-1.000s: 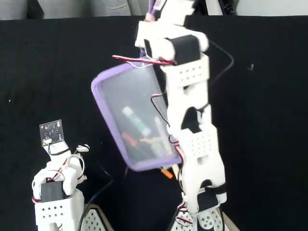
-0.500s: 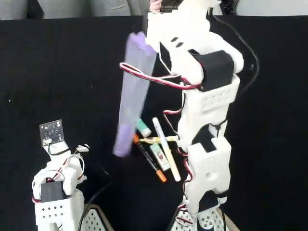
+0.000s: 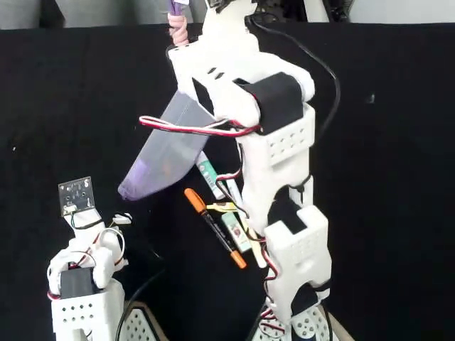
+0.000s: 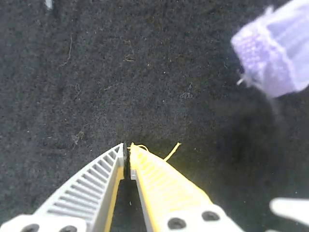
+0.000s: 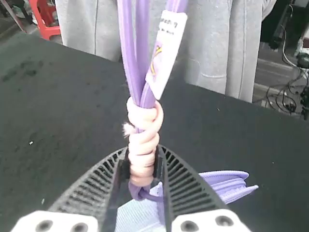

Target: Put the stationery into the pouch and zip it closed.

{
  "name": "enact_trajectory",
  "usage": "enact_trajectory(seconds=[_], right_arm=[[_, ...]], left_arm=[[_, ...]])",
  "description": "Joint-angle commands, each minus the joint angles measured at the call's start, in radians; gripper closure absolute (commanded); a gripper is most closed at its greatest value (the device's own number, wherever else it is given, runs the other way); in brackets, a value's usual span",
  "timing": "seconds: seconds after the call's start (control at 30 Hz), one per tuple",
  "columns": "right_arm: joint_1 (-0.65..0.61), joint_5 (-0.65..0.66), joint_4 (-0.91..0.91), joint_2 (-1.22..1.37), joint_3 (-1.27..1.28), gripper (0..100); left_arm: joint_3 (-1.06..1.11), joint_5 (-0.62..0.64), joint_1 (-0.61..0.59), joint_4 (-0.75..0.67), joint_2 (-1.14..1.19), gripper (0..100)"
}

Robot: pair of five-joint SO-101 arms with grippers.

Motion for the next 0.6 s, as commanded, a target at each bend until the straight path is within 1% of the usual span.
enact_trajectory(seconds=[0.0, 0.4, 0.43, 0.57], right_arm=[[-0.014, 0.012, 0.034, -0.054, 0.004, 98.7], [-0.015, 0.012, 0.034, -0.056, 0.007, 98.7], [-0.017, 0.012, 0.034, -0.056, 0.007, 98.7], [-0.017, 0.012, 0.035, -0.087, 0.012, 98.7]], left_arm=[[0.021, 0.006, 0.004, 0.003, -0.005, 97], [0.021, 0.009, 0.004, 0.002, -0.005, 97], [0.015, 0.009, 0.004, -0.008, -0.005, 97], [0.018, 0.003, -0.007, -0.118, -0.005, 97]])
